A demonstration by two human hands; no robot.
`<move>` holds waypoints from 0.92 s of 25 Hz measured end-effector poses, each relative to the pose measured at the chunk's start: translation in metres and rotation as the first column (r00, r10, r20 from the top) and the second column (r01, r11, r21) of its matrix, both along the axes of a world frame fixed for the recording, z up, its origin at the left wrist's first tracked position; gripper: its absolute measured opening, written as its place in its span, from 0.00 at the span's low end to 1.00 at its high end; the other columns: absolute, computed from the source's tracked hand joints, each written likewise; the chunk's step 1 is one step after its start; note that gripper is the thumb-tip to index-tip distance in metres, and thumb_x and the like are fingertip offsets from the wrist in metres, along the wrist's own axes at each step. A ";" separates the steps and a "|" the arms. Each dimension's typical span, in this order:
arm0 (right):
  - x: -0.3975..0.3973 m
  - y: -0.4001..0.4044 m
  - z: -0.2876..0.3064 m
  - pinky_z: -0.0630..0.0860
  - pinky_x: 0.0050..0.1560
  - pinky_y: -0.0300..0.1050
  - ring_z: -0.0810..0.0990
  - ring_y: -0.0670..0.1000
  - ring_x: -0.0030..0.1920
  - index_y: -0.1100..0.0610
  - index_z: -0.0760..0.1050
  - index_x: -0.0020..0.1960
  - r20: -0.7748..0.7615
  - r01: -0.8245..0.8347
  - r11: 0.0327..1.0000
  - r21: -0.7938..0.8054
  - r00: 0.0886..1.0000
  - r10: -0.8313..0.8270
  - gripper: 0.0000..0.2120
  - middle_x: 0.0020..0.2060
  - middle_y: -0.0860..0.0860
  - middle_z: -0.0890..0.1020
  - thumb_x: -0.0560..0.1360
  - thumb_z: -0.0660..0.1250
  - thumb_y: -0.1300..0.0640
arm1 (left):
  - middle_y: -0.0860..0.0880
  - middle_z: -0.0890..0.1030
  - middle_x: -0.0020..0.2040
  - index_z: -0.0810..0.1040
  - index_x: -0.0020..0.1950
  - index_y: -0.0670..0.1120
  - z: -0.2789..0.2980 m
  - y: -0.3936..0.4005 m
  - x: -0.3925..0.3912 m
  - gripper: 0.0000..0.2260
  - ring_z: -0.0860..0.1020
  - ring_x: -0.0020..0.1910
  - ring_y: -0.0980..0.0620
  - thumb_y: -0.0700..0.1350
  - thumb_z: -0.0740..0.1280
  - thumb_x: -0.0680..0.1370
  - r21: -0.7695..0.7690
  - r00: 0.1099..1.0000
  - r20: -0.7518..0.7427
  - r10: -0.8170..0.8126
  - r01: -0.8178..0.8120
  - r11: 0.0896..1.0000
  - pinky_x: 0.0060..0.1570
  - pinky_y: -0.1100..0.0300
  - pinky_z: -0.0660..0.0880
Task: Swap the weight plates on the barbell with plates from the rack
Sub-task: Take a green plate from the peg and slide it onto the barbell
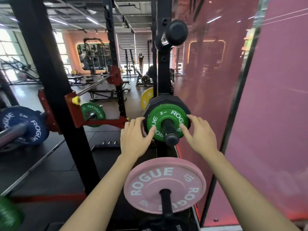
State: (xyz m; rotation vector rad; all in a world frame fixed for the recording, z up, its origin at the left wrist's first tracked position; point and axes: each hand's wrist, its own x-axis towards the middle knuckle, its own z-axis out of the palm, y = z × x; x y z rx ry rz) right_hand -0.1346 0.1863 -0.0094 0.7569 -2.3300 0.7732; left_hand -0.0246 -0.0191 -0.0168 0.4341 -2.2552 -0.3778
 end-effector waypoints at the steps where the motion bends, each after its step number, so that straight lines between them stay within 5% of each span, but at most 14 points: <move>1: -0.005 -0.004 -0.001 0.74 0.50 0.52 0.74 0.56 0.56 0.53 0.70 0.68 -0.006 -0.003 1.000 -0.005 1.000 0.003 0.23 0.56 0.51 0.78 0.78 0.61 0.41 | 0.50 0.78 0.58 0.73 0.68 0.49 0.000 -0.002 -0.004 0.25 0.72 0.58 0.47 0.63 0.63 0.78 -0.005 1.000 0.014 -0.002 0.002 1.000 0.56 0.49 0.70; 12: -0.024 -0.023 0.001 0.66 0.36 0.47 0.77 0.57 0.43 0.54 0.67 0.57 0.027 0.019 0.997 -0.077 0.999 -0.017 0.19 0.45 0.51 0.77 0.76 0.62 0.40 | 0.50 0.79 0.49 0.76 0.56 0.45 0.000 -0.005 -0.032 0.15 0.74 0.50 0.50 0.55 0.67 0.78 -0.007 0.993 -0.114 -0.034 0.033 0.999 0.47 0.55 0.72; 19: -0.015 -0.025 0.000 0.67 0.39 0.48 0.76 0.59 0.51 0.57 0.69 0.61 0.022 0.084 0.992 -0.090 0.996 -0.082 0.22 0.50 0.55 0.79 0.77 0.61 0.41 | 0.49 0.80 0.52 0.76 0.59 0.45 -0.001 -0.004 -0.030 0.16 0.73 0.53 0.51 0.54 0.66 0.78 0.010 0.993 -0.113 -0.044 0.046 0.999 0.49 0.54 0.72; 23: -0.015 -0.027 0.002 0.67 0.43 0.47 0.77 0.59 0.52 0.56 0.70 0.60 0.179 0.061 0.983 -0.171 0.983 -0.030 0.23 0.52 0.54 0.79 0.75 0.63 0.40 | 0.47 0.79 0.55 0.74 0.62 0.43 -0.002 0.001 -0.027 0.19 0.74 0.56 0.48 0.55 0.66 0.78 0.040 0.995 -0.079 -0.062 0.065 0.997 0.53 0.50 0.73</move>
